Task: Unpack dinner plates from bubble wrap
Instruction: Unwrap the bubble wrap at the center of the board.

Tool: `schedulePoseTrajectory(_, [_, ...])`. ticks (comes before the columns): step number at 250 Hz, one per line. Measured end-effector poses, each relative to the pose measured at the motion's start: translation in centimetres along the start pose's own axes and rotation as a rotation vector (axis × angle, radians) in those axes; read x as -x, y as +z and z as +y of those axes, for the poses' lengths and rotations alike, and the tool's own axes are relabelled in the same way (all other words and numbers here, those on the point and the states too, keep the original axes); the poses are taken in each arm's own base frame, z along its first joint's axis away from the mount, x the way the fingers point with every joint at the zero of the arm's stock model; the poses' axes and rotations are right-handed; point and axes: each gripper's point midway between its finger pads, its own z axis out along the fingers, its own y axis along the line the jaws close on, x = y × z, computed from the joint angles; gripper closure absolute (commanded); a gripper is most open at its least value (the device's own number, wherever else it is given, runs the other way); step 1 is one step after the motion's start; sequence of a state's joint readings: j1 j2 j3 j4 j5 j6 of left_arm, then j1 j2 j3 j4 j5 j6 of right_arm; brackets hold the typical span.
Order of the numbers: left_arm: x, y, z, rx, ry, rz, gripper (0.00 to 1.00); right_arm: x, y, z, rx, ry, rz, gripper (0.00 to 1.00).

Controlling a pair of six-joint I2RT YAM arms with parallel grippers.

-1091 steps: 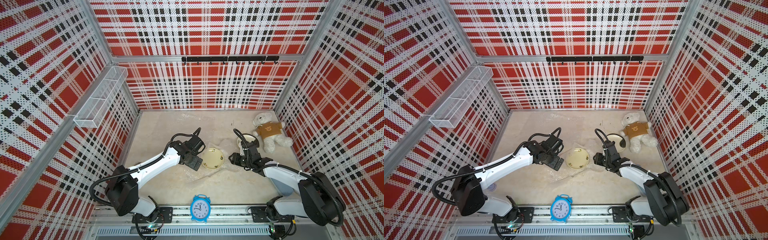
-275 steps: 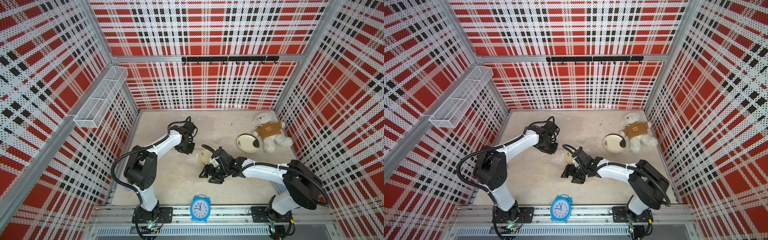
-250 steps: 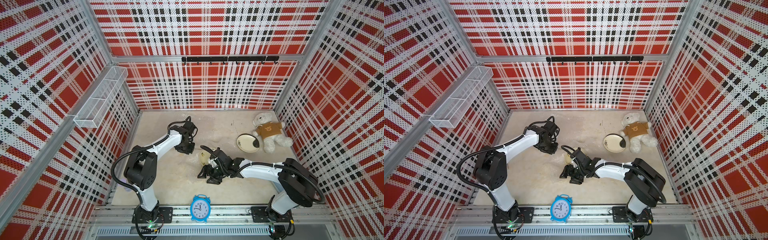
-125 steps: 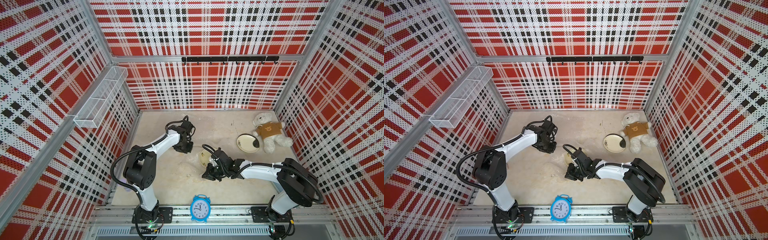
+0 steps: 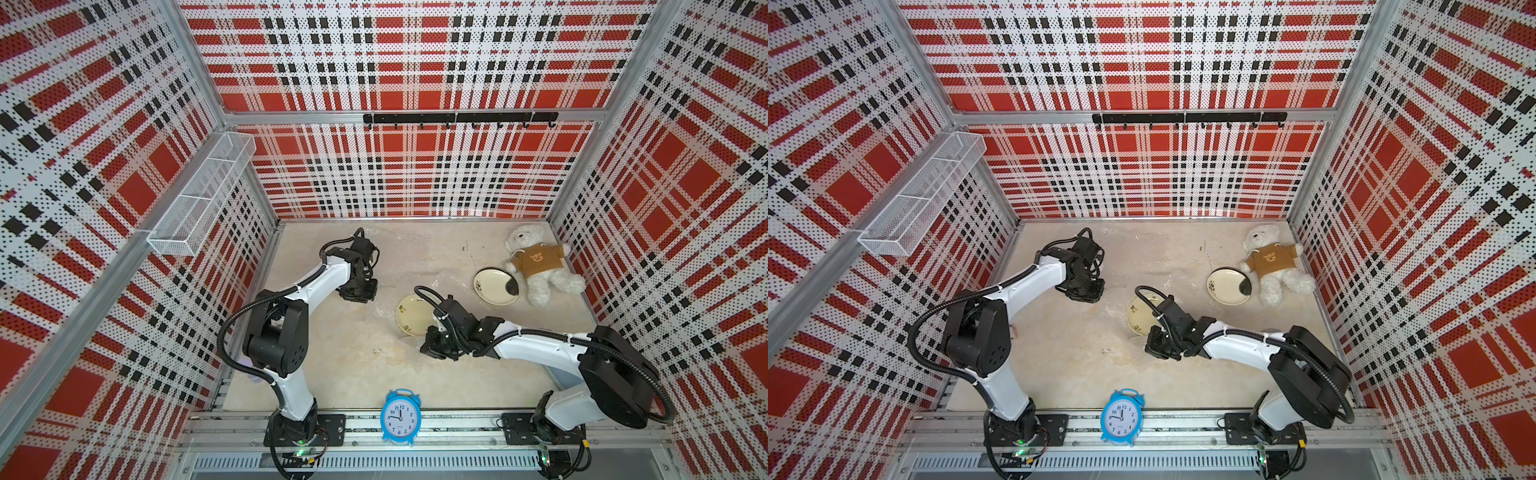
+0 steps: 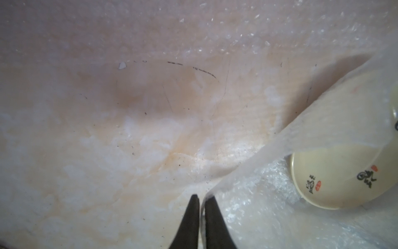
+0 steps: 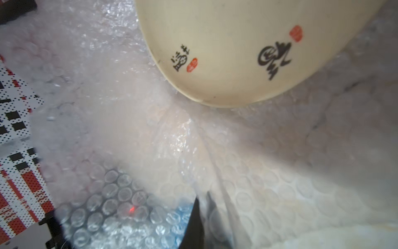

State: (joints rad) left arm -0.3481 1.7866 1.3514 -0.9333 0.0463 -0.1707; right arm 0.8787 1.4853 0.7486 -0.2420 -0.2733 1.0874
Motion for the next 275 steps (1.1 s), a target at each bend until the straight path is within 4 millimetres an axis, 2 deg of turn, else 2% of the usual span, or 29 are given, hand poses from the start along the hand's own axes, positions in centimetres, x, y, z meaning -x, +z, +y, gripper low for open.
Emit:
schedulePoseTrajectory(35, [0.0, 0.0, 0.3, -0.004, -0.010, 0.002, 0.87, -0.2, 0.3, -1.6, -0.042, -0.005, -0.003, 1.00])
schedulePoseTrajectory(47, [0.0, 0.0, 0.4, -0.008, -0.016, 0.003, 0.85, -0.3, 0.3, -1.9, -0.048, -0.008, -0.002, 1.00])
schedulePoseTrajectory(69, [0.1, 0.0, 0.7, -0.013, -0.027, 0.003, 0.74, -0.4, 0.3, -2.1, -0.052, -0.014, -0.003, 1.00])
schedulePoseTrajectory(84, [0.1, -0.1, 0.8, -0.013, -0.030, 0.003, 0.63, -0.4, 0.2, -2.1, -0.052, -0.022, -0.008, 0.98])
schedulePoseTrajectory(118, [0.1, -0.1, 1.2, -0.011, -0.046, 0.003, 0.34, -0.3, 0.0, -1.9, -0.071, -0.070, -0.019, 0.73])
schedulePoseTrajectory(148, [0.2, -0.7, 2.2, -0.002, -0.071, -0.007, 0.33, 0.1, -0.9, -1.2, -0.077, -0.103, -0.046, 0.57])
schedulePoseTrajectory(180, [0.8, -2.7, 3.3, 0.014, -0.094, -0.052, 0.32, 1.1, -2.9, -0.3, -0.086, -0.157, -0.114, 0.46])
schedulePoseTrajectory(232, [1.8, -6.1, 4.2, 0.027, -0.113, -0.137, 0.31, 2.5, -6.9, -1.0, -0.156, -0.205, -0.247, 0.42])
schedulePoseTrajectory(257, [2.1, -7.5, 3.8, 0.010, -0.108, -0.168, 0.30, 3.4, -8.3, -1.5, -0.189, -0.207, -0.268, 0.40])
schedulePoseTrajectory(275, [2.5, -8.6, 3.0, -0.017, -0.089, -0.197, 0.29, 4.7, -9.1, -1.9, -0.179, -0.183, -0.283, 0.41])
